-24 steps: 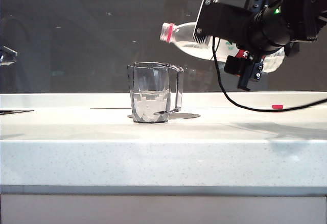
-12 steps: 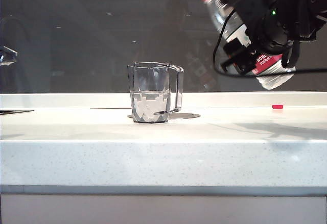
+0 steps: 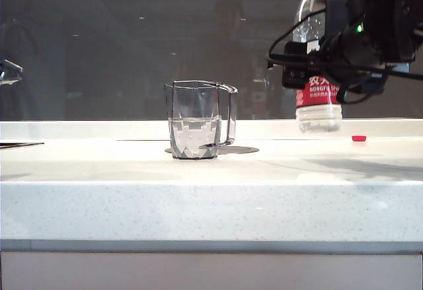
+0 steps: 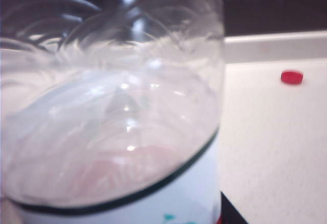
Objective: Pick up the mineral water bottle on the table and pour water into the mug until it's half full.
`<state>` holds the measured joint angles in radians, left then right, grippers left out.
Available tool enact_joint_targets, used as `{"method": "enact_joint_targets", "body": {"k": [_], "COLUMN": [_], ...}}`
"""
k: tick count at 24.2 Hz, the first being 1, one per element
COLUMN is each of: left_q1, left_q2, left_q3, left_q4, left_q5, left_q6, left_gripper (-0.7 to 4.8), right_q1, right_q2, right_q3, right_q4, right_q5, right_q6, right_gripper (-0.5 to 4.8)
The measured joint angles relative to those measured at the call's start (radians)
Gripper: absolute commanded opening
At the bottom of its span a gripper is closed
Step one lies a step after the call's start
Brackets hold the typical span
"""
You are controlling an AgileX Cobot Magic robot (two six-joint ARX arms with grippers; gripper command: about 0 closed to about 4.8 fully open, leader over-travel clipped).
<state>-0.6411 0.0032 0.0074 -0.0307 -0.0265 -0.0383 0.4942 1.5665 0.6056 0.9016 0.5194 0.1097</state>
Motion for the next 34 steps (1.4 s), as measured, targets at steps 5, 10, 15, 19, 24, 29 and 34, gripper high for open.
{"method": "enact_joint_targets", "body": {"k": [5, 10, 15, 19, 24, 29, 34], "left_q1": [0.000, 0.000, 0.000, 0.000, 0.000, 0.000, 0.003], "left_q2": [0.000, 0.000, 0.000, 0.000, 0.000, 0.000, 0.000], "left_q3": [0.000, 0.000, 0.000, 0.000, 0.000, 0.000, 0.000], "left_q4": [0.000, 0.000, 0.000, 0.000, 0.000, 0.000, 0.000], "left_q5": [0.000, 0.000, 0.000, 0.000, 0.000, 0.000, 0.000], "left_q6": [0.000, 0.000, 0.000, 0.000, 0.000, 0.000, 0.000], "left_gripper": [-0.04, -0.04, -0.04, -0.04, -0.04, -0.04, -0.04], "right_q1": [-0.002, -0.002, -0.002, 0.000, 0.001, 0.001, 0.021], "right_q2": [0.074, 0.098, 0.098, 0.098, 0.083, 0.019, -0.097], "right_q3": [0.000, 0.004, 0.004, 0.004, 0.004, -0.007, -0.104], "right_q4": [0.021, 0.054, 0.053, 0.050, -0.006, -0.063, -0.064], "right_q5": [0.000, -0.003, -0.002, -0.023, -0.025, -0.007, -0.006], "right_q6": [0.018, 0.026, 0.026, 0.027, 0.036, 0.036, 0.037], "right_gripper": [3.27, 3.28, 3.97, 4.65, 4.79, 4.79, 4.79]}}
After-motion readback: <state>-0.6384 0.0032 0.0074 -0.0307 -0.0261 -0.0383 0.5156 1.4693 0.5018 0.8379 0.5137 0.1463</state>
